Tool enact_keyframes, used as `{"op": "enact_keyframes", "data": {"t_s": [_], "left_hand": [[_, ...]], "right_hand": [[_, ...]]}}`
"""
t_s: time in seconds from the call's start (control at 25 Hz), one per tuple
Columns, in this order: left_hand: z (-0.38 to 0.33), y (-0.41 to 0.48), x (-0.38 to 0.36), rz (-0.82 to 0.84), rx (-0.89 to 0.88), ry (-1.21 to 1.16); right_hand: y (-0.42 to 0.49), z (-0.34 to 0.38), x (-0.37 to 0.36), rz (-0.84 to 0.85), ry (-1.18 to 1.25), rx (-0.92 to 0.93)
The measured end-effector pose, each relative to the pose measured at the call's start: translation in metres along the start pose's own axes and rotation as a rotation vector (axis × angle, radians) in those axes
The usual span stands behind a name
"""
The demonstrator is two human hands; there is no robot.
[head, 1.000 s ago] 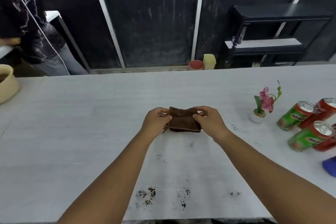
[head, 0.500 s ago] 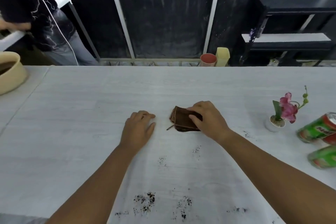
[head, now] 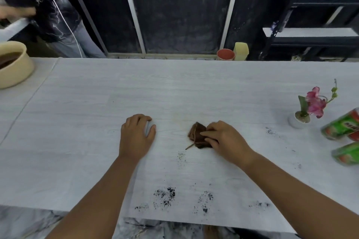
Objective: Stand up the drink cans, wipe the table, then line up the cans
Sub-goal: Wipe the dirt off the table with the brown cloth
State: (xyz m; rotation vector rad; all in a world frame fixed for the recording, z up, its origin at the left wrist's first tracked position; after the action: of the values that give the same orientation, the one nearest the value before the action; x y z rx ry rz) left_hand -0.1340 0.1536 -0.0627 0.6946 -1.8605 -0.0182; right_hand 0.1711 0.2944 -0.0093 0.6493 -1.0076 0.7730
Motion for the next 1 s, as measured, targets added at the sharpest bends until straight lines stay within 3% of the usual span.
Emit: {"op": "enact_keyframes", "data": {"t_s": [0.2,0.32,0.44,0.56,0.8,1.0], "left_hand": [[0.000,0.000,-0.001,-0.015,-0.001,-0.001],[0.002,0.000,-0.002,-0.010,0.004,-0.007],[0.002,0.000,-0.002,-0.009,0.006,-0.005],[0.003,0.000,-0.002,-0.007,0.009,-0.010],[0.003,0.001,-0.003,-0.008,-0.002,-0.009],[0.003,0.000,-0.003,-0.023,-0.009,-0.002]], "right_hand": [[-0.057,0.025,-0.006,0.042,0.135,0.060],[-0.032,0.008,0.009,-0.049,0.210,-0.041],[0.019,-0.028,0.025,-0.169,0.123,-0.162],[0.042,-0.046,0.015,-0.063,0.047,-0.237],[-0.014,-0.014,-0.001,-0.149,0.129,-0.156],[-0.057,0.011,0.000,-0.033,0.221,-0.078]]}}
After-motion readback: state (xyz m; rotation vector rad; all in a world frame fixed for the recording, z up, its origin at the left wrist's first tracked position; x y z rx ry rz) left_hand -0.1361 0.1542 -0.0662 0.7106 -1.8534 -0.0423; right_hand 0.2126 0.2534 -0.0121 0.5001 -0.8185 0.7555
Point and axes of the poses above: each hand's wrist, its own y-axis towards the middle knuckle, its own x-axis out of the back of the hand, z = x × y, the point moved 3 cm from there along y, towards the middle knuckle, and after that the axes turned 1 degree about -y, right-handed, at the moved point
